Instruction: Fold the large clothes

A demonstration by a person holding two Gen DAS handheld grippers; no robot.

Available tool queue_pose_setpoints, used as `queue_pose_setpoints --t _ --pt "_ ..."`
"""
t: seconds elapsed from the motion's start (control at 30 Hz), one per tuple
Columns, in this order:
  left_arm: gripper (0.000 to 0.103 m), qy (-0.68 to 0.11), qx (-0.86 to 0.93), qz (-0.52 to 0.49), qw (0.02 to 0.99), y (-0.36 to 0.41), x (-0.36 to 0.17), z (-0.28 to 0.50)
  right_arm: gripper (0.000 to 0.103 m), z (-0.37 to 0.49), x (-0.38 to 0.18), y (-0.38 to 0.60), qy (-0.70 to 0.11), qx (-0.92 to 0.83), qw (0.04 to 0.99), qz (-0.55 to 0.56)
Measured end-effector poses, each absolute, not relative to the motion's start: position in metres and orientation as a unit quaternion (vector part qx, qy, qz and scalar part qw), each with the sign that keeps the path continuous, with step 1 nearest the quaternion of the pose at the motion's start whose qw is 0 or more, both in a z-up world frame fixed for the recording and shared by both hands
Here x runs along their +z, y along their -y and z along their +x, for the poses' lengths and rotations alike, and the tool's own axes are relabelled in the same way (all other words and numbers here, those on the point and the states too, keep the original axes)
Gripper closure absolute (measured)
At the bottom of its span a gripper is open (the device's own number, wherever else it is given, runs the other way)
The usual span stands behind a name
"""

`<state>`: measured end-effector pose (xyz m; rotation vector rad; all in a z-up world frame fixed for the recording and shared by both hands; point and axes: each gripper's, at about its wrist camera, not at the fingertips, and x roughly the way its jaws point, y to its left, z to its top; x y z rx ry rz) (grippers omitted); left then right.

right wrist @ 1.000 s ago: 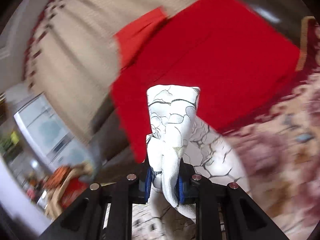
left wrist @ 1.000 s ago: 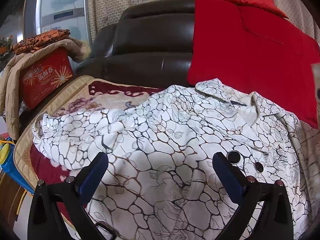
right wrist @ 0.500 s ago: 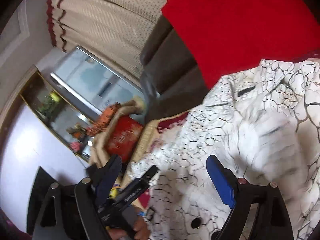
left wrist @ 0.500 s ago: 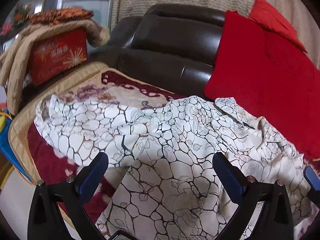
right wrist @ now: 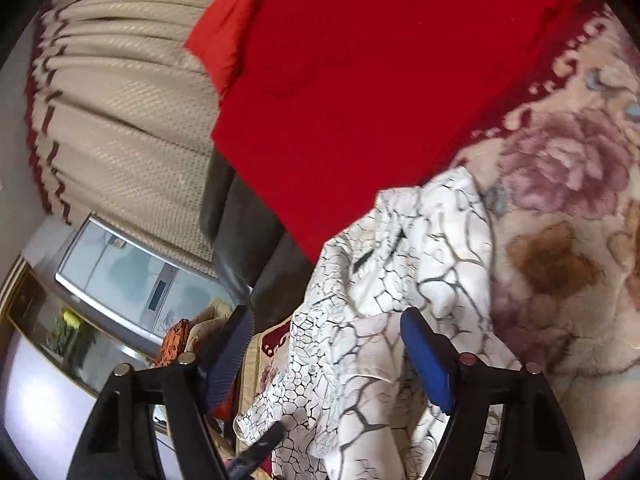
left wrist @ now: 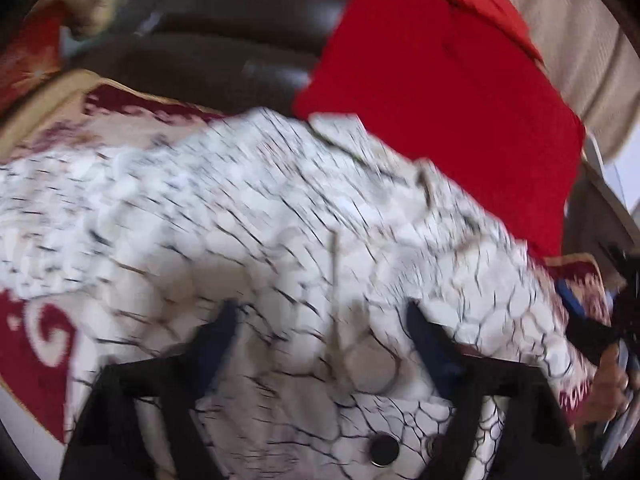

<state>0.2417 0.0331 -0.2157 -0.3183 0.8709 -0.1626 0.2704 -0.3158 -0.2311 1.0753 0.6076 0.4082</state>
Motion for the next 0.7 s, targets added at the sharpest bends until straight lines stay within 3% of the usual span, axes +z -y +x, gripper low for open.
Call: queue_pose_setpoints --t 0.1,0.2,0.5,0.7 --pt "0.039 -0.457 -0.104 -0.156 0.870 -0.021 -0.230 0.251 0.026 0.274 -0.236 0.314 -0.306 0.181 0.793 0.494" --pt "0.031 -0.442 -0.123 -0.156 0.875 -0.016 -0.226 0.246 0.028 0.274 -0.239 0.319 -0.316 0.182 0.789 0.494" --pt "0.031 -0.418 -0.136 -0.159 0.884 -0.019 -0.215 0.241 0.032 0.277 -0.256 0.320 -0.361 0.176 0.776 0.487" --pt "0.030 -0.408 -0.119 -0.142 0.894 -0.024 -0.204 0.230 0.044 0.280 -0.253 0.302 -0.369 0.210 0.776 0.466"
